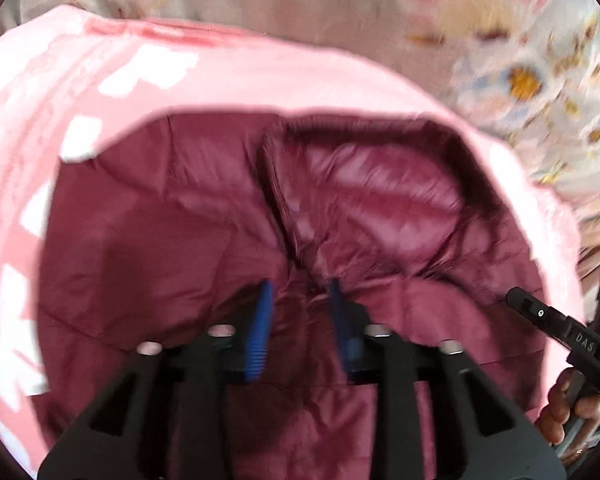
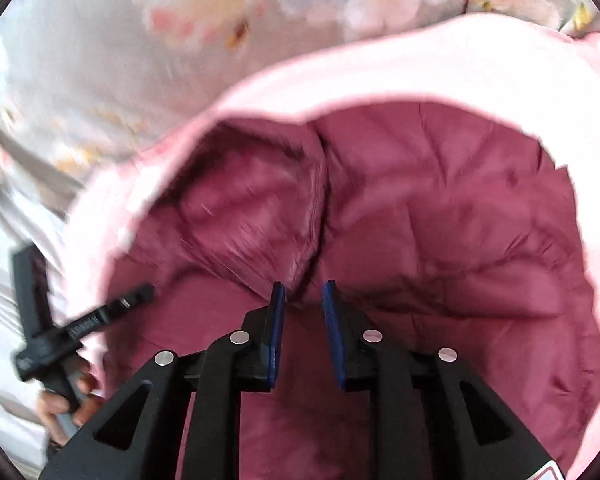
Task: Fold large clothes
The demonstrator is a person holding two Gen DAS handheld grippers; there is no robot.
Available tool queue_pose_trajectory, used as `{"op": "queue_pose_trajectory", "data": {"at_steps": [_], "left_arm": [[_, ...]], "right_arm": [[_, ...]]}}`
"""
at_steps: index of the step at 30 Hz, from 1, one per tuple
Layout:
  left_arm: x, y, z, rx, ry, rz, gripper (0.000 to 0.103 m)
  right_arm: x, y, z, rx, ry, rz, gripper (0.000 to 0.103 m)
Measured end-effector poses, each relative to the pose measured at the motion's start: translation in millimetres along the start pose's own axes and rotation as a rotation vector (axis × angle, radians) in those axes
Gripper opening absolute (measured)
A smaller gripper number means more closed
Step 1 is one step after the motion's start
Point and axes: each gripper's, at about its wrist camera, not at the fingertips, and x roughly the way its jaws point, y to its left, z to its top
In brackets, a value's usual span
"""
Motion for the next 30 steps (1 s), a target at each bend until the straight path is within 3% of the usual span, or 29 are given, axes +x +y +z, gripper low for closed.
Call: {"op": "queue_pose_trajectory", "data": {"at_steps": [1,3,4,6,10,11,13,14,15,18,22,25,30], "left_arm": [[-8.7,-0.6,8.4,-0.017,-0.021,-0.013,0.052],[-19.5,-1.3,29.8,-0.080,-0.052,-0.060,0.071],[-19.5,1.4,44.7,-0.153,-0.055,-0.113,0.080],[-4.6,12.3,68.8,-0.310,-0.030,-0.204,0.084],[47.4,38.0,81.2,-0.617,0.084,-0.292,0.084],[58.5,41.6,80.3,-0.653,0.108,-0.294,0.080],[78.6,42.9,79.3,-0.638,0.167,-0.257,0.058],[85.5,41.3,79.2,-0.593,0.192,-0.202,0.040],[89.7,39.2,79.1,-0.534,0.205,-0.132,0.022],[91.7,30.9,72.7,-0.367,0.199,-0.040,0.015],[95.2,5.4,64.0,-0.149,0.138,0.071,0.015],[98.9,-13.3,56.7,-0.032,0.074,0.163,0.015],[103.5,-33.4,43.5,0.094,-0.035,0.270,0.016]], "right_arm": [[-5.9,1.4,6.6,0.032,-0.015,0.038,0.029],[-9.9,1.4,22.2,0.125,-0.040,0.138,0.058],[-5.7,0.6,30.7,0.195,-0.047,0.193,0.061],[12.8,-5.6,45.7,0.356,-0.057,0.296,0.062],[52.8,-30.9,53.3,0.633,-0.034,0.402,0.062],[61.3,-39.5,52.6,0.695,-0.022,0.410,0.061],[73.3,-55.6,49.9,0.766,-0.005,0.382,0.049],[76.6,-59.8,49.9,0.755,0.002,0.341,0.025],[78.1,-58.5,53.4,0.678,0.027,0.262,0.005],[70.2,-36.8,62.0,0.351,0.050,0.054,0.003],[72.8,5.5,55.6,-0.071,0.036,-0.181,0.003],[82.0,23.2,46.2,-0.223,-0.001,-0.289,0.003],[85.4,37.5,27.1,-0.338,-0.071,-0.370,0.002]]}}
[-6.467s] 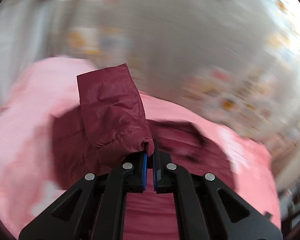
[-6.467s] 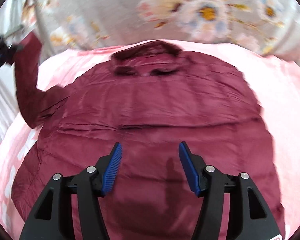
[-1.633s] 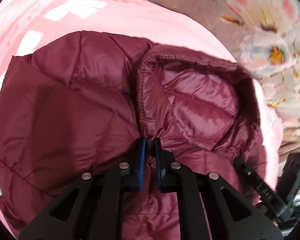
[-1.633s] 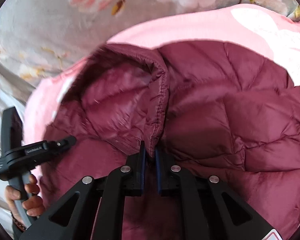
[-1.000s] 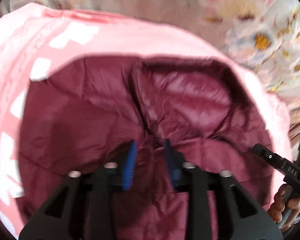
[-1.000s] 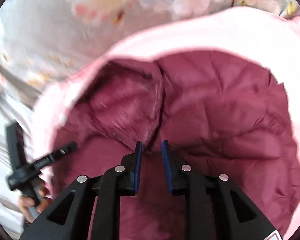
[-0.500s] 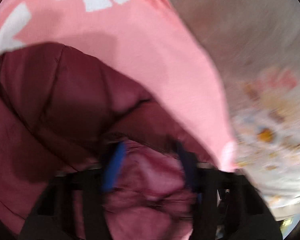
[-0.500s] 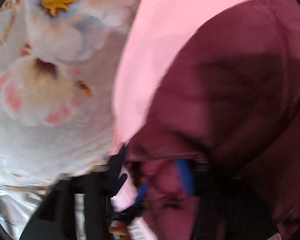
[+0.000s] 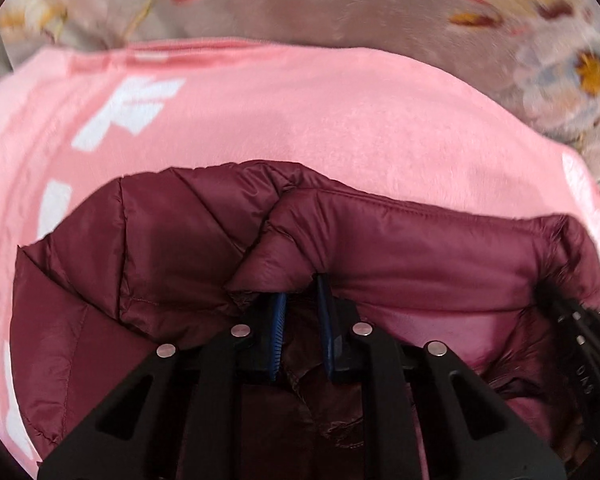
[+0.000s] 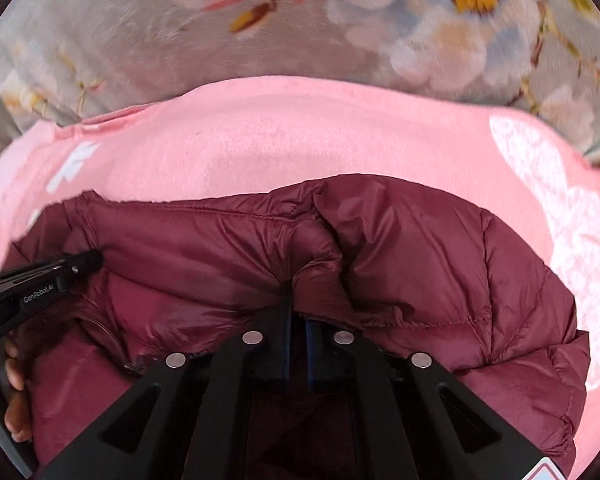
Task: Fold large clothes
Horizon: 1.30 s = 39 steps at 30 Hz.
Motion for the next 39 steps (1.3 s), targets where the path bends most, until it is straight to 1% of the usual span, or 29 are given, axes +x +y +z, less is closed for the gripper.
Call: {"op": "queue_pose_trajectory", "data": {"at_steps": [2,3,6,10,14,22,25,28,29,31,32,33,34,35,36,38,39], "left_arm": [[0.6,-8.7,-5.2,0.030,-0.038,0.040,0.016],[1.1,-14.0,-8.1,0.049,-0.062,0.068,0.016],[-0.6,-21.2,-13.7,0.075,-0.100,0.110,0.016],[-2.6,-15.5,-16.9,0.074,-0.111,0.107,0.016],[-1.5,-15.0,-16.4,0.082,-0.111,0.114,0.016],[-3.7,-18.9,-17.2,0.087,-0.113,0.118,0.016],[-4.5,-20.1,-16.8,0.091,-0.116,0.127,0.016],[-5.8,-20.7,-16.5,0.091,-0.118,0.131,0.017],[-6.5,-19.5,-16.4,0.087,-0.118,0.125,0.018],[-11.2,-14.4,-17.6,0.075,-0.114,0.099,0.021],[-16.0,-10.5,-20.3,0.069,-0.107,0.085,0.026],[-24.1,-5.8,-25.6,0.060,-0.100,0.062,0.039],[-36.2,0.6,-34.3,0.057,-0.096,0.018,0.049],[-47.0,5.6,-43.4,0.057,-0.092,0.005,0.073],[-64.2,14.0,-57.6,0.056,-0.104,0.006,0.087],[-90.9,29.3,-83.7,0.061,-0.114,-0.013,0.089],[-104.3,41.9,-100.0,0.060,-0.099,-0.023,0.089]], "right_arm": [[2.0,6.2,-3.1,-0.024,-0.031,-0.034,0.002],[1.3,2.6,-3.6,-0.032,-0.037,-0.045,0.002],[7.1,7.9,0.3,-0.048,-0.047,-0.071,0.002],[8.1,3.9,0.8,-0.030,-0.050,-0.049,0.003],[8.1,5.5,0.5,-0.033,-0.050,-0.050,0.003],[8.6,11.3,0.1,-0.058,-0.053,-0.086,0.003],[8.9,10.4,0.1,-0.047,-0.051,-0.073,0.004],[8.4,7.0,0.6,-0.024,-0.051,-0.039,0.005],[7.5,4.3,0.9,-0.011,-0.052,-0.017,0.007],[-0.5,-6.0,-1.7,0.032,-0.039,0.056,0.012],[-10.5,-12.9,-7.0,0.069,-0.017,0.100,0.021],[-24.4,-19.5,-15.7,0.102,-0.002,0.147,0.036],[-37.9,-24.2,-24.7,0.115,-0.001,0.179,0.043],[-55.3,-29.3,-37.1,0.119,-0.001,0.194,0.057],[-69.7,-33.8,-48.1,0.116,-0.005,0.192,0.061],[-110.6,-48.1,-83.5,0.097,-0.027,0.175,0.064],[-130.2,-57.5,-103.9,0.099,-0.028,0.159,0.065]]}}
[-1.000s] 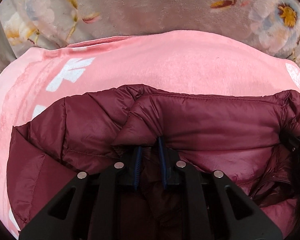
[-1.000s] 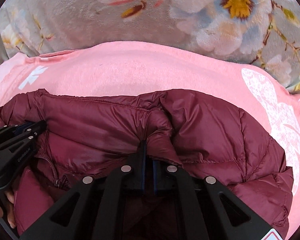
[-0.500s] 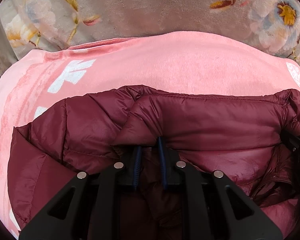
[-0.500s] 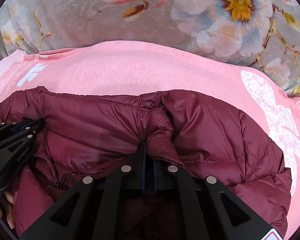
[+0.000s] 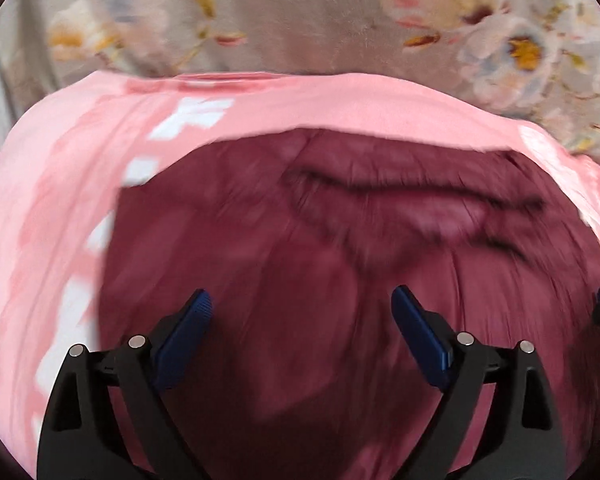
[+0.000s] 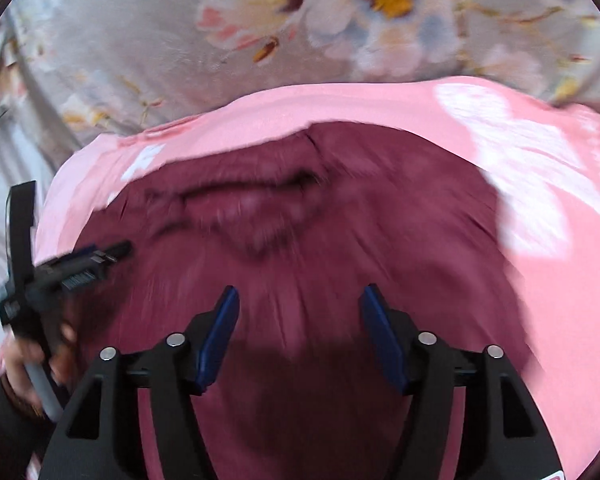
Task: Fold large clothes
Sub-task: 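Release the jacket from both tools and lift them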
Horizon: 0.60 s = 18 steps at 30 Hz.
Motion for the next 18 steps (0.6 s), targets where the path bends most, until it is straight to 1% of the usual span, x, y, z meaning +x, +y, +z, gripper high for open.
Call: {"op": "queue_pose_trajectory", "data": {"at_steps": [1,3,5,6,8,10,11,12,13,14,15,17,18], "left_arm": [[-11.1,9.8,-12.5,-0.007,0.015,-0.004,0.089],[-39.1,41.0,-49.0,-0.046,0.058,-0.030,0.089],[-61.4,68.9,-79.4,-0.098,0.084,-0.045,0.089],[-76.1,87.8,-100.0,-0.137,0.101,-0.053,0.089],[-96.9,111.1,-126.9,-0.196,0.115,-0.045,0.089],[-113.6,133.7,-157.2,-0.274,0.139,-0.034,0.089],[-120.0,141.0,-171.0,-0.312,0.152,-0.047,0.089],[-124.7,148.4,-186.4,-0.355,0.172,-0.078,0.089],[-129.4,150.1,-194.1,-0.368,0.167,-0.090,0.089],[-136.6,148.5,-201.4,-0.365,0.149,-0.088,0.089],[-141.9,144.6,-207.6,-0.358,0.148,-0.082,0.089],[-147.5,138.9,-212.9,-0.366,0.144,-0.107,0.088],[-150.1,133.9,-215.6,-0.375,0.146,-0.134,0.088]], "right_arm": [[-16.6,-7.9,-15.9,0.009,-0.001,-0.015,0.067],[-50.1,-27.2,-53.1,0.041,-0.002,-0.045,0.071],[-85.3,-49.9,-99.6,0.093,0.009,-0.087,0.072],[-103.1,-61.5,-127.1,0.127,0.023,-0.109,0.072],[-124.1,-76.9,-166.3,0.177,0.048,-0.131,0.072],[-138.9,-86.5,-198.5,0.226,0.068,-0.122,0.072],[-149.6,-86.9,-212.9,0.240,0.041,-0.104,0.073],[-155.9,-85.3,-222.2,0.249,0.029,-0.101,0.073],[-159.1,-82.9,-227.9,0.253,0.029,-0.101,0.074],[-162.0,-79.5,-232.4,0.259,0.026,-0.100,0.074],[-163.9,-76.2,-235.9,0.271,0.020,-0.092,0.075],[-165.7,-71.0,-241.0,0.297,0.017,-0.056,0.075],[-166.9,-67.7,-243.3,0.307,0.012,-0.040,0.075]]}}
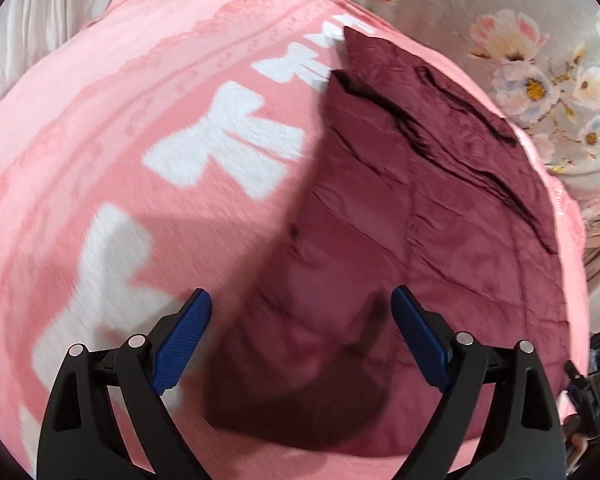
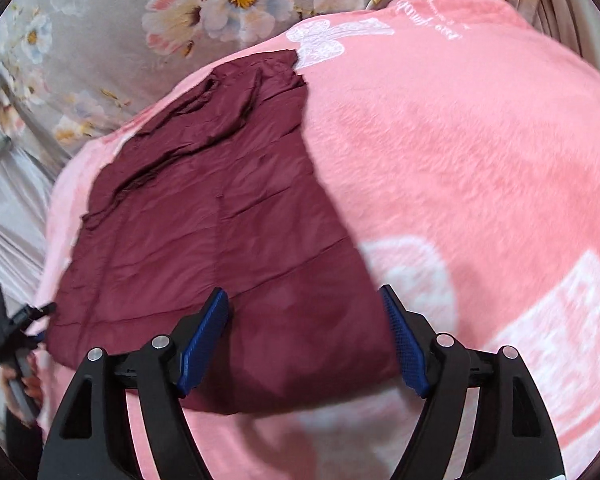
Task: Fold large clothes
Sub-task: 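Release the jacket from both tools and lift them, then grasp the folded jacket's end with both tools and lift it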
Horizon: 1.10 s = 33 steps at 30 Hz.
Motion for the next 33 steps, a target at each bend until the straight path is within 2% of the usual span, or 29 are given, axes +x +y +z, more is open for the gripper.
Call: {"op": "queue_pose_trajectory", "data": {"at_steps": [1,2,4,6,7,8,9,15,18,21,25,27,30,33], "left_arm": [[-1.1,-2.1,-2.6,-0.002,0.005,-0.020,0.087],[-3.2,-1.5,-5.6,-0.004,0.006,-0.033,0.080],[-2.6,-7.5,-6.2,0.009,0.008,-0.015,0.061],[-5.1,-8.1,-6.9,0.000,0.012,-0.024,0.033],[-8.8,-7.3,-8.5,-0.009,0.012,-0.041,0.026],[-14.6,-6.7,-10.0,-0.013,0.006,-0.047,0.015],[-20.5,-7.0,-11.2,-0.009,-0.003,-0.056,0.011],[-82.4,-1.5,-29.6,0.001,-0.063,-0.151,0.006],[-129.1,7.0,-46.7,0.006,-0.108,-0.217,0.006],[-168.5,13.3,-59.2,0.011,-0.148,-0.257,0.005],[-236.5,13.5,-72.2,0.036,-0.254,-0.321,0.005],[-270.0,7.9,-70.4,0.055,-0.325,-0.357,0.005],[-296.2,-4.4,-58.2,0.079,-0.397,-0.371,0.006],[-290.3,-29.0,-22.0,0.111,-0.414,-0.334,0.006]], "right_arm": [[-0.7,3.5,-2.5,0.006,0.000,0.015,0.075],[-1.2,5.4,-4.9,0.013,0.001,0.035,0.074],[-0.4,7.8,-5.3,0.026,-0.011,0.042,0.063],[-0.4,6.9,-6.3,0.047,-0.004,0.060,0.025],[-2.9,4.8,-6.7,0.076,0.001,0.088,0.020],[-6.4,4.8,-6.4,0.091,-0.006,0.104,0.012],[-13.2,6.1,-7.8,0.091,-0.020,0.117,0.010],[-61.3,23.8,-24.5,0.002,-0.081,0.147,0.007],[-99.3,24.2,-37.3,-0.038,-0.120,0.185,0.007],[-153.4,25.0,-55.9,-0.097,-0.192,0.221,0.006],[-221.8,35.3,-64.2,-0.172,-0.321,0.267,0.006],[-256.1,43.1,-60.1,-0.196,-0.410,0.302,0.006],[-285.0,49.2,-41.1,-0.167,-0.524,0.359,0.006],[-276.5,48.8,-4.7,-0.085,-0.563,0.384,0.006]]}}
